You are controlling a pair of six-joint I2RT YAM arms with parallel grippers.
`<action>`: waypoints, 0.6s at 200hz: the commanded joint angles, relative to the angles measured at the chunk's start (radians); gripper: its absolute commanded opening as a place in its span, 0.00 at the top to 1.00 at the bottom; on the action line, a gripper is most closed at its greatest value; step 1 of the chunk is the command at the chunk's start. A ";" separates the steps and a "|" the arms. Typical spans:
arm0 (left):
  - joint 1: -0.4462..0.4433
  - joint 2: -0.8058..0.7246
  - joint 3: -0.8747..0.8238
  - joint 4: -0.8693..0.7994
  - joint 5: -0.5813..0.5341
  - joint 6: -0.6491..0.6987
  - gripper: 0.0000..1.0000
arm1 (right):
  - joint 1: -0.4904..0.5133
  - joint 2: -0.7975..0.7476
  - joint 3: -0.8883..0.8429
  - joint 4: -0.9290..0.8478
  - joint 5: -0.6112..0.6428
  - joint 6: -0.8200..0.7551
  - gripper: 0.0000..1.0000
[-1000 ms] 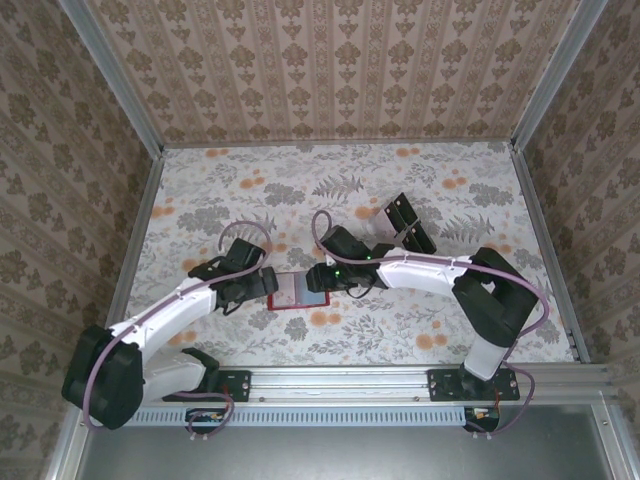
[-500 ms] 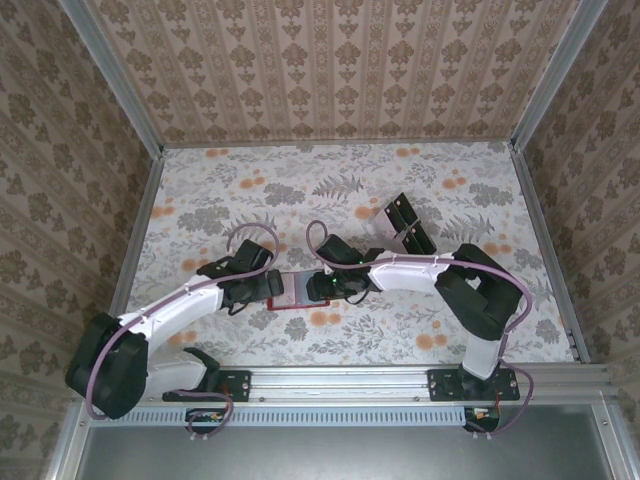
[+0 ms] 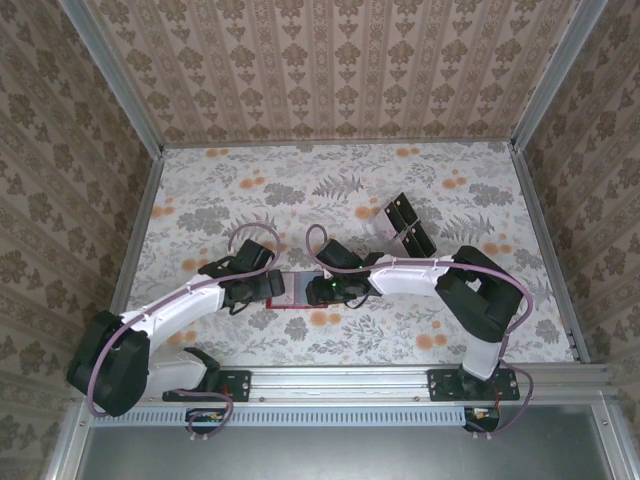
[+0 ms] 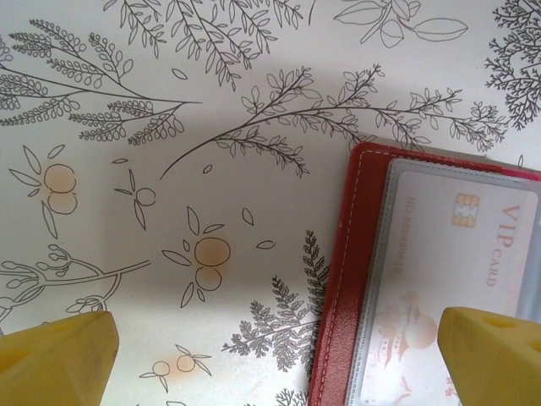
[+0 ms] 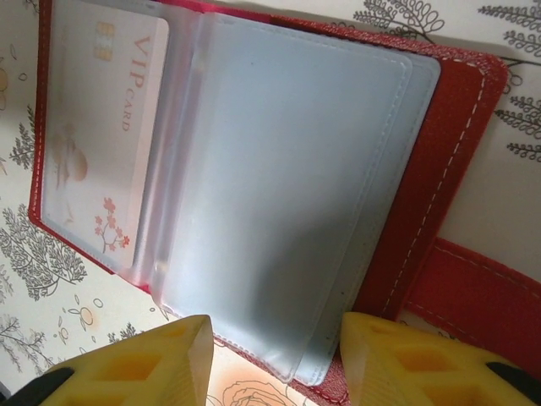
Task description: Put the credit cards into the card holder
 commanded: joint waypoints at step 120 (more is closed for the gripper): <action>-0.009 0.007 0.021 -0.003 -0.016 -0.012 0.00 | 0.032 -0.123 -0.058 0.002 0.009 0.075 0.55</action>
